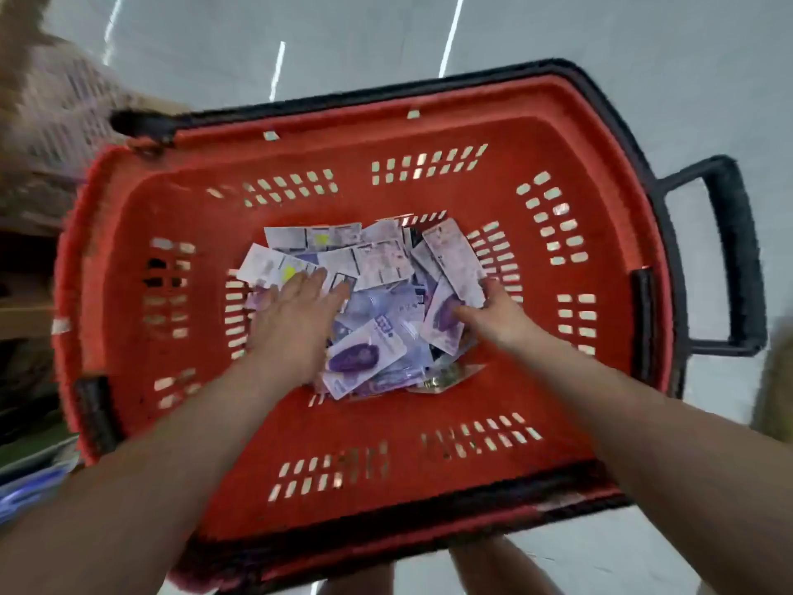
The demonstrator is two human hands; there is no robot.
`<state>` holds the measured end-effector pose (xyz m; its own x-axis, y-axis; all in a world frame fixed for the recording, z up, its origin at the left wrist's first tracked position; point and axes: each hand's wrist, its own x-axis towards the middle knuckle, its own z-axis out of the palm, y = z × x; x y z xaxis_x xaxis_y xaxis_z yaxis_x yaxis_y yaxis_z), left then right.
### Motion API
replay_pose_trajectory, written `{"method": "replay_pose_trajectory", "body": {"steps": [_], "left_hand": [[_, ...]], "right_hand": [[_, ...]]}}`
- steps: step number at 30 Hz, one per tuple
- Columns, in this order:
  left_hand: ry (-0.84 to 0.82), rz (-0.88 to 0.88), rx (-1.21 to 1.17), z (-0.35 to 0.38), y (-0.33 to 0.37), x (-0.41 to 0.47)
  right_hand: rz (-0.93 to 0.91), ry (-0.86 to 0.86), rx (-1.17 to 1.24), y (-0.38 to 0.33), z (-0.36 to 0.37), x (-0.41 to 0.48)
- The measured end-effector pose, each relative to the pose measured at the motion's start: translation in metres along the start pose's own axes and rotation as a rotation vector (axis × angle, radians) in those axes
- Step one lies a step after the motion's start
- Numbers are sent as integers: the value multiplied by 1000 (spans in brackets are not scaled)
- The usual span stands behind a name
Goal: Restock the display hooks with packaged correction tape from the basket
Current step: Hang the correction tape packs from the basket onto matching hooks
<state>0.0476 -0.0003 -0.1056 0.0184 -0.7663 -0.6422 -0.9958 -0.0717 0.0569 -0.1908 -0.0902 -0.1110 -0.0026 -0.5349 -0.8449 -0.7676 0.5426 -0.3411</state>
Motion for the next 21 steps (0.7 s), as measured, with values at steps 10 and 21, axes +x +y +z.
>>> {"method": "replay_pose_trajectory", "body": {"steps": [10,21], "left_hand": [[-1,71,168,54,-7,100],[-1,-55,-984,-10,-9,66]], "right_hand": [[118,136,224,30,71,105],[-95,65,396,-8,32,48]]}}
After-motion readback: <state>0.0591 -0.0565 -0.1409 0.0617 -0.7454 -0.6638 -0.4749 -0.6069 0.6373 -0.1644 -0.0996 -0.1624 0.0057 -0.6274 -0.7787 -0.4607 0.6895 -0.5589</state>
